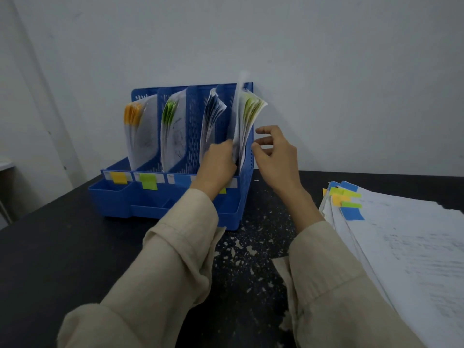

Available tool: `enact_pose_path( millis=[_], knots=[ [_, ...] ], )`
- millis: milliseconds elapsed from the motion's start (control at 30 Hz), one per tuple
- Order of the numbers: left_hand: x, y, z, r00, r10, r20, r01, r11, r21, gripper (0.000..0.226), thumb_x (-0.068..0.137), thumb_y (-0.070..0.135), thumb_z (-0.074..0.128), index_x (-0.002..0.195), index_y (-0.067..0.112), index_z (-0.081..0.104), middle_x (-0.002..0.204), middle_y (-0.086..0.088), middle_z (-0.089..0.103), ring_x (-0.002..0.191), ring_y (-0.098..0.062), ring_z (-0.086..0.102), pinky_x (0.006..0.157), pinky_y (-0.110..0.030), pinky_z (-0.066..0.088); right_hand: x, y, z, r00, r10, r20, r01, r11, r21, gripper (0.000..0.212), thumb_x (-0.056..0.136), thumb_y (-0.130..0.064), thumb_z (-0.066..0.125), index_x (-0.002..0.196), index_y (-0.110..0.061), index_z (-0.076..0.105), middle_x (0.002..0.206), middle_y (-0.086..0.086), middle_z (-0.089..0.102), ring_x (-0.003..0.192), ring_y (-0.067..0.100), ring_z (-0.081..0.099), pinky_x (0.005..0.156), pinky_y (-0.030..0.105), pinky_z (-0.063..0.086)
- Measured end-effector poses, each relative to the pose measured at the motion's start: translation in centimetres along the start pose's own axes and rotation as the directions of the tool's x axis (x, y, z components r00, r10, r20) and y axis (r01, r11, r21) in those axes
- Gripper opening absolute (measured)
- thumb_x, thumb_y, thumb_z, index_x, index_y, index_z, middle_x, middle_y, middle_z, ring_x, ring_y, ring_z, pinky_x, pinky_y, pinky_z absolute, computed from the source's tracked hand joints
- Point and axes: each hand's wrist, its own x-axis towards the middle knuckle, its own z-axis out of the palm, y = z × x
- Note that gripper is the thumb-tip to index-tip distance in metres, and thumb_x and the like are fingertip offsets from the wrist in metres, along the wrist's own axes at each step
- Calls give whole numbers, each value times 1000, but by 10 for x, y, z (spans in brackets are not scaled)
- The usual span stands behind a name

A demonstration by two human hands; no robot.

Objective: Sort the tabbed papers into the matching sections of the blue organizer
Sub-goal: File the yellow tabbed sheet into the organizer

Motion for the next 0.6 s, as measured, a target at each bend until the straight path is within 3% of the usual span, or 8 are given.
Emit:
enact_pose_path(
  millis=[200,367,467,600],
  knots=[
    [-5,7,7,997,-61,56,74,964,-257,12,96,2,39,90,4,49,95,-25,61,87,-34,57,67,-29,39,0,0,1,1000,-4,8,5,1000,-17,28,94,-13,52,121,-12,51,95,-4,56,83,11,57,71,25,47],
    [1,1,9,967,-88,238,133,975,-177,18,94,-1,41,107,-8,51,104,-25,61,94,-35,57,74,-32,42,0,0,0,1000,-2,7,2,1000,-30,28,93,-13,52,122,-12,51,96,-4,57,84,11,56,72,23,46],
    [1,0,8,940,-110,324,146,985,-90,12,94,0,40,86,2,49,103,-24,59,91,-32,55,72,-33,41,-1,0,0,1000,10,16,-9,999,-36,29,93,-12,52,122,-12,51,96,-4,56,85,11,56,74,25,47],
    [-2,-3,5,920,-109,376,141,988,-59,27,94,1,39,68,9,37,101,-22,58,92,-33,55,73,-33,40,-1,-1,1,1000,4,19,-4,999,-42,29,94,-13,52,123,-12,51,96,-3,56,85,11,55,74,25,47]
  ],
)
